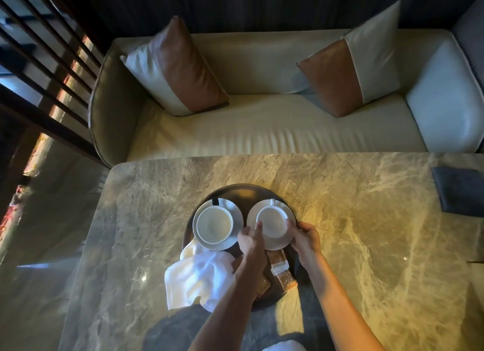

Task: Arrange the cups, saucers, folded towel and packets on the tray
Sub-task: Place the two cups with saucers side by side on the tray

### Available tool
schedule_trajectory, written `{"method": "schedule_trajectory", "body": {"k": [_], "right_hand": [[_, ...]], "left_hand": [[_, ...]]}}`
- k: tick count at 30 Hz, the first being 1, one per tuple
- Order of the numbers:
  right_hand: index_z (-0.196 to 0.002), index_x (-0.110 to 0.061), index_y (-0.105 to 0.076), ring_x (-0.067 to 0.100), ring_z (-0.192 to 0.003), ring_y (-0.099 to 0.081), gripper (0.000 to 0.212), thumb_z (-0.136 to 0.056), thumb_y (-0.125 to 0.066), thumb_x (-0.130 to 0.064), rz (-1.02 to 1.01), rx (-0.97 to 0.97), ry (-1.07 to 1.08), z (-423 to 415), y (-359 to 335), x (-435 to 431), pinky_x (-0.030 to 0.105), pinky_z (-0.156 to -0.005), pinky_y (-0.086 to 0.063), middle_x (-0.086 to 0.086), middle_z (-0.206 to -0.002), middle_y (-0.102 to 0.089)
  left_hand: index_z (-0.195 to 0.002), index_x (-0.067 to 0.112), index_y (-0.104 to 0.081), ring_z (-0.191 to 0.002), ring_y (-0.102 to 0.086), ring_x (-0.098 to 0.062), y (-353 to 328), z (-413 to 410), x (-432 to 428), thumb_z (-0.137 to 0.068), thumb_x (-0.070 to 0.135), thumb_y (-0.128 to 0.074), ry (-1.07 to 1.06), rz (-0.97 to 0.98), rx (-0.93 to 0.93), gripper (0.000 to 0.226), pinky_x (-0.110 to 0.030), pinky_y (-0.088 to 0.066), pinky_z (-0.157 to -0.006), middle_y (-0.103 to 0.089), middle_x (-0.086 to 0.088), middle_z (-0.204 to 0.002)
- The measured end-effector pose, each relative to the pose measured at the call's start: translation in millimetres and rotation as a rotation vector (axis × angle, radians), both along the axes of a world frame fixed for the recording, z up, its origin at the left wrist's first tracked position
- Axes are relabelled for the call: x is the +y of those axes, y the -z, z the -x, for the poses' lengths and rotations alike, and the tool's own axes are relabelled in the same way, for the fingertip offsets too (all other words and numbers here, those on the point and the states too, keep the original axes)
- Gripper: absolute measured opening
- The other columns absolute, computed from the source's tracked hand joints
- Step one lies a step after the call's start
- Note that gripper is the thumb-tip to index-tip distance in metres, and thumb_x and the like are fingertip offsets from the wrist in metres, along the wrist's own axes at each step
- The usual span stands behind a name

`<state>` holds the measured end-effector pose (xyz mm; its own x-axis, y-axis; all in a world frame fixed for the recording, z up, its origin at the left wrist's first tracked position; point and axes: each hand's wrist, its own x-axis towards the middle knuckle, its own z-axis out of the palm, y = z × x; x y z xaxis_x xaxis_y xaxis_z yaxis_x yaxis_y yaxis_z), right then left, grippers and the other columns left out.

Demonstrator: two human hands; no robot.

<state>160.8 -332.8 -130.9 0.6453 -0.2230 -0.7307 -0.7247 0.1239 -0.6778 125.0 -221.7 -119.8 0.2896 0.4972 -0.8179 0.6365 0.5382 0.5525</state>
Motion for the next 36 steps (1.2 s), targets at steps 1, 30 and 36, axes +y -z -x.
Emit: {"method": "schedule_trajectory", "body": {"k": [1, 30, 36], "right_hand": [[-0.109, 0.003, -0.061, 0.038, -0.112, -0.063, 0.03, -0.084, -0.075, -0.005, 0.022, -0.027, 0.013, 3.0, -0.3, 0.8, 0.047, -0.1, -0.052, 0.026, -0.117, -0.066], [-0.128, -0.024, -0.039, 0.018, -0.123, -0.053, 0.043, -0.094, -0.065, -0.024, -0.04, -0.294, -0.192, 67.5, 16.5, 8.6, 0.038, -0.097, -0.053, 0.004, -0.136, -0.048], [-0.127, -0.02, -0.039, 0.017, -0.116, -0.059, 0.052, -0.087, -0.073, -0.023, -0.031, -0.289, -0.124, 68.2, 19.3, 13.5, 0.027, -0.082, -0.058, 0.002, -0.126, -0.057]], "left_hand": [[-0.121, 0.003, -0.058, -0.113, -0.059, -0.032, 0.4, 6.3, -1.7, -0.089, 0.03, -0.069, 0.024, -0.021, 0.001, 0.044, -0.041, -0.049, -0.094, -0.063, -0.015, -0.114], [-0.128, 0.013, -0.054, -0.118, -0.057, -0.032, 20.7, 33.9, 7.6, -0.073, 0.055, -0.065, 0.235, 0.061, -0.129, 0.07, -0.052, -0.047, -0.105, -0.06, -0.015, -0.124], [-0.128, 0.007, -0.05, -0.112, -0.057, -0.029, 24.5, 26.3, 18.0, -0.081, 0.041, -0.069, 0.183, 0.143, -0.078, 0.061, -0.044, -0.053, -0.094, -0.057, -0.019, -0.125]]}}
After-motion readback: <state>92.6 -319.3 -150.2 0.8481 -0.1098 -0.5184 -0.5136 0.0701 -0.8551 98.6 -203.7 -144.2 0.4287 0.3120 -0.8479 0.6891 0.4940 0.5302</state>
